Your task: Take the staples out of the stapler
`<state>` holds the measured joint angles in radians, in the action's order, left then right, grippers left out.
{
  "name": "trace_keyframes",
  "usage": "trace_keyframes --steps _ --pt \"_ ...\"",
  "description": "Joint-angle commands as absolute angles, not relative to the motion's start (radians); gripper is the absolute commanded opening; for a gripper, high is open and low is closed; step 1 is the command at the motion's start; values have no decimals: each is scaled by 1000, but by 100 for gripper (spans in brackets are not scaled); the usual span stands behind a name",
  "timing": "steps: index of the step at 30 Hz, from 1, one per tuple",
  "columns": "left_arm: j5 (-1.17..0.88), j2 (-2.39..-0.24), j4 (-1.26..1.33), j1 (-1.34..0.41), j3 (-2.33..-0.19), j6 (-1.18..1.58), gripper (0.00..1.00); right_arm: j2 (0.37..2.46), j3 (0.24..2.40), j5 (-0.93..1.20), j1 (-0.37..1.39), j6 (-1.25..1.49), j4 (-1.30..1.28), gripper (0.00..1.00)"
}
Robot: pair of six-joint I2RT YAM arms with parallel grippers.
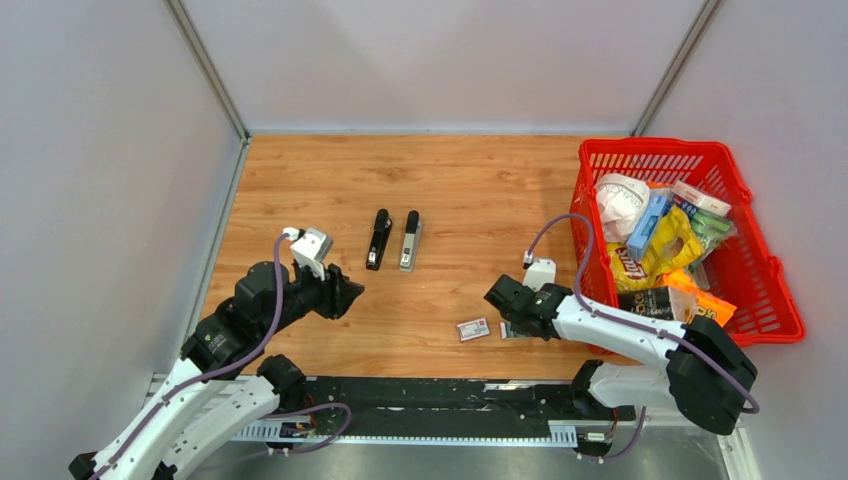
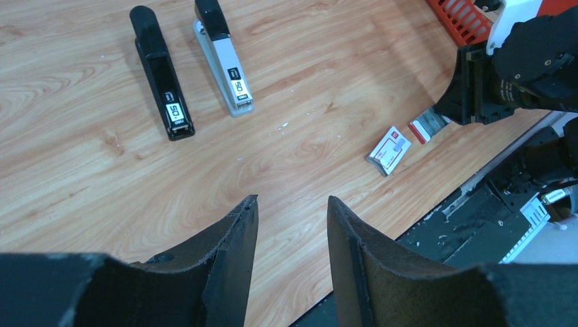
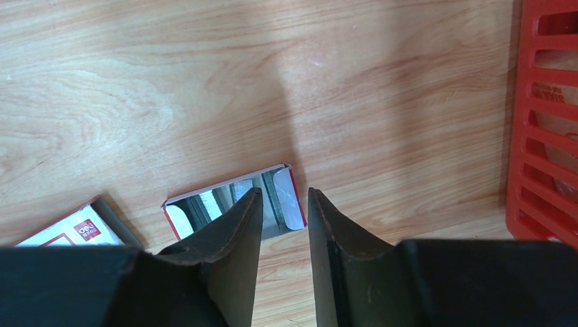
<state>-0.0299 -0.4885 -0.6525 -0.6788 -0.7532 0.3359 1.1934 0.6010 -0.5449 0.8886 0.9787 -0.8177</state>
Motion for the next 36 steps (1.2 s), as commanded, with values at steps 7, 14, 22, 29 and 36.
trace_keyframes --steps 7,14,22,29,36 --pt "-41 -486 -612 -680 -752 345 50 1175 571 -548 885 989 -802 33" --pt "-41 -486 -611 -680 -749 348 50 1172 572 -537 887 986 -799 33" --pt "-40 -482 -612 -680 -746 348 50 1149 581 -545 885 983 -811 33" --pt "-40 -482 -611 -680 -746 348 50 1141 581 -542 888 983 -818 33" --pt "-38 -482 -612 -680 -747 348 50 1147 568 -528 888 983 -799 34"
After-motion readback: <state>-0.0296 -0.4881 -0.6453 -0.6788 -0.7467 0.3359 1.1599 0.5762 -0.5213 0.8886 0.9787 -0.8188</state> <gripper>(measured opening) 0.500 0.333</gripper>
